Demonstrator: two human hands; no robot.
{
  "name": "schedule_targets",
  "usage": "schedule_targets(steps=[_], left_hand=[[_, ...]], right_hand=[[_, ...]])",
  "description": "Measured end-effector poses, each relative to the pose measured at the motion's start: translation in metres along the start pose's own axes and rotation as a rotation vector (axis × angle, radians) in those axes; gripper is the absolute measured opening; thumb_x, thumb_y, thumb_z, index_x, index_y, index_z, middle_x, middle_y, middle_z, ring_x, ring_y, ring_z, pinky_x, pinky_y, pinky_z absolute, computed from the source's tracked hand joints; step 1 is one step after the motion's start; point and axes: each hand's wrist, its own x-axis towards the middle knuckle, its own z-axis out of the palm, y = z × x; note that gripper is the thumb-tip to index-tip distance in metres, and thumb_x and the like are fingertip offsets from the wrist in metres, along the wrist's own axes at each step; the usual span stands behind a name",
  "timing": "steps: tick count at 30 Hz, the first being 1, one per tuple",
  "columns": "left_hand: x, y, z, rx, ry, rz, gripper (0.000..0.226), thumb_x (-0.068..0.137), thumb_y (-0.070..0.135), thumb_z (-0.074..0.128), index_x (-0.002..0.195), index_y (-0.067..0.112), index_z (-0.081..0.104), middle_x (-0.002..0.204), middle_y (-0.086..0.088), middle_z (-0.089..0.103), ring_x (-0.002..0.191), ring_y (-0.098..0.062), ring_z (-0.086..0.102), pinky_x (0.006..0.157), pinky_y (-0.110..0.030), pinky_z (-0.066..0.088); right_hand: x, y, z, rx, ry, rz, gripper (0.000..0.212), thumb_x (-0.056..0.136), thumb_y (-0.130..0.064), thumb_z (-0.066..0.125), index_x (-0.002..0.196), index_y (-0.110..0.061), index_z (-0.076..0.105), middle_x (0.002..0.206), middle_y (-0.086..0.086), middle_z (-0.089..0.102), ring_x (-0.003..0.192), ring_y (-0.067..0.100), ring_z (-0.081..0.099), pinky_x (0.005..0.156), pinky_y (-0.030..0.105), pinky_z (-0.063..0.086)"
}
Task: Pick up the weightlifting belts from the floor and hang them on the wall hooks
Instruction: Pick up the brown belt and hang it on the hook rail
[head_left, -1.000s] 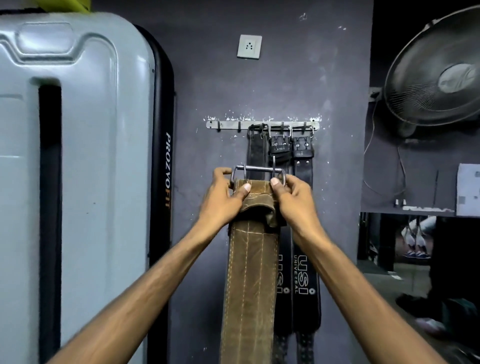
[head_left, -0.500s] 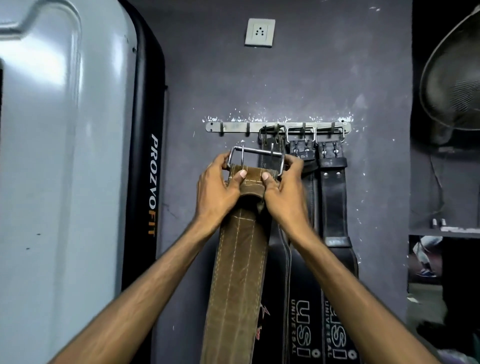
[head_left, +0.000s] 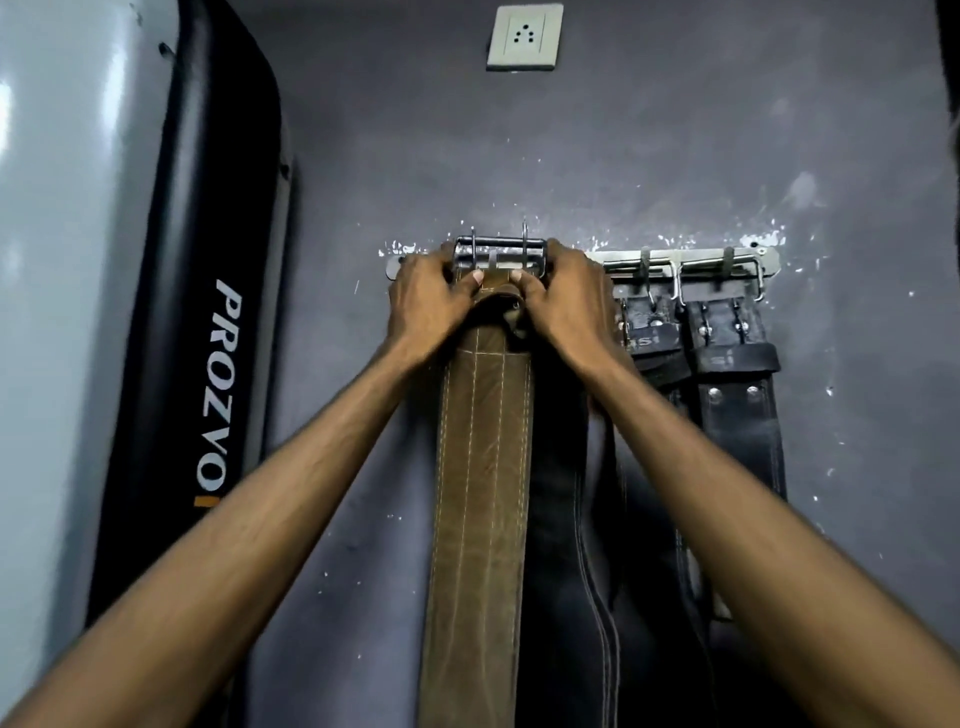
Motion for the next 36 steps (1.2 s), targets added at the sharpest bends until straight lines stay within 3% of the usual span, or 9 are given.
schedule_targets(steps=[3,6,11,13,18,21,25,31,36], left_hand=[[0.004,-0.025,0.023,0.092,-0.005,0.001,0.044,0.092,0.044,0.058,0.125,0.016,0.063,0.105,-0.013,0.069,0.102,-0.031,0.063,0.081,-0.032,0.047],[-0.014,-0.039,0.030,0.112,0.048,0.031,0.046,0.095,0.043,0.056,0.130,0.014,0.060,0.099,-0.013,0.064,0.099,-0.030,0.059,0.075,-0.030,0.037],[-0.035,-0.048,0.027,0.096,0.012,0.048,0.064,0.097,0.043,0.053,0.154,0.026,0.030,0.089,-0.005,0.054,0.088,-0.019,0.048,0.073,-0.030,0.034],[-0.036,-0.044,0.023,0.101,-0.020,0.029,0.066,0.096,0.043,0.055,0.155,0.026,0.029,0.094,-0.007,0.058,0.092,-0.023,0.054,0.076,-0.032,0.040],[-0.052,-0.045,0.009,0.126,-0.085,-0.003,0.061,0.092,0.051,0.053,0.149,0.031,0.039,0.119,-0.011,0.064,0.108,-0.029,0.062,0.087,-0.037,0.049],[-0.072,-0.044,-0.005,0.111,-0.124,-0.009,0.060,0.090,0.052,0.055,0.144,0.029,0.045,0.124,-0.007,0.063,0.104,-0.025,0.065,0.087,-0.036,0.051],[-0.119,-0.048,-0.041,0.143,-0.190,-0.016,0.061,0.086,0.052,0.060,0.141,0.030,0.045,0.123,0.000,0.062,0.089,-0.020,0.068,0.079,-0.033,0.052],[-0.202,-0.055,-0.076,0.098,-0.329,-0.037,0.056,0.085,0.041,0.063,0.137,0.030,0.048,0.121,0.007,0.060,0.073,-0.005,0.065,0.080,-0.036,0.056],[-0.331,-0.081,-0.108,0.066,-0.495,-0.174,0.051,0.085,0.035,0.065,0.134,0.032,0.050,0.118,0.011,0.059,0.073,-0.003,0.063,0.077,-0.036,0.056]], right_hand=[[0.004,0.012,0.015,-0.105,0.015,-0.040,0.041,0.091,-0.045,0.069,0.111,-0.009,0.066,0.092,0.008,0.073,0.082,0.026,0.067,0.066,0.027,0.045],[-0.011,0.014,0.017,-0.186,0.027,-0.096,0.051,0.094,-0.046,0.065,0.131,-0.011,0.058,0.100,0.005,0.073,0.092,0.026,0.069,0.069,0.027,0.036],[-0.035,0.014,0.024,-0.160,-0.004,-0.090,0.068,0.100,-0.033,0.059,0.157,-0.010,0.029,0.081,-0.008,0.053,0.070,0.013,0.051,0.069,0.028,0.042],[-0.036,0.013,0.024,-0.125,-0.006,-0.083,0.067,0.100,-0.030,0.059,0.156,-0.009,0.030,0.077,-0.009,0.052,0.067,0.012,0.051,0.080,0.036,0.054],[-0.048,0.004,0.013,-0.087,-0.047,-0.026,0.067,0.098,-0.032,0.061,0.155,-0.011,0.033,0.087,-0.008,0.058,0.079,0.009,0.049,0.086,0.032,0.051],[-0.066,-0.005,0.006,-0.034,-0.072,0.010,0.066,0.096,-0.031,0.064,0.153,-0.014,0.036,0.100,-0.004,0.071,0.084,0.013,0.061,0.076,0.023,0.044],[-0.109,-0.031,-0.007,-0.006,-0.100,0.040,0.063,0.093,-0.029,0.065,0.150,-0.019,0.041,0.112,-0.002,0.073,0.106,0.020,0.068,0.085,0.029,0.050],[-0.180,-0.042,-0.008,0.085,-0.213,0.090,0.056,0.090,-0.031,0.064,0.143,-0.028,0.046,0.083,-0.011,0.064,0.074,0.013,0.065,0.071,0.038,0.058],[-0.296,-0.042,-0.012,0.094,-0.408,0.236,0.047,0.090,-0.029,0.066,0.135,-0.028,0.054,0.082,-0.016,0.062,0.076,0.008,0.065,0.074,0.034,0.057]])
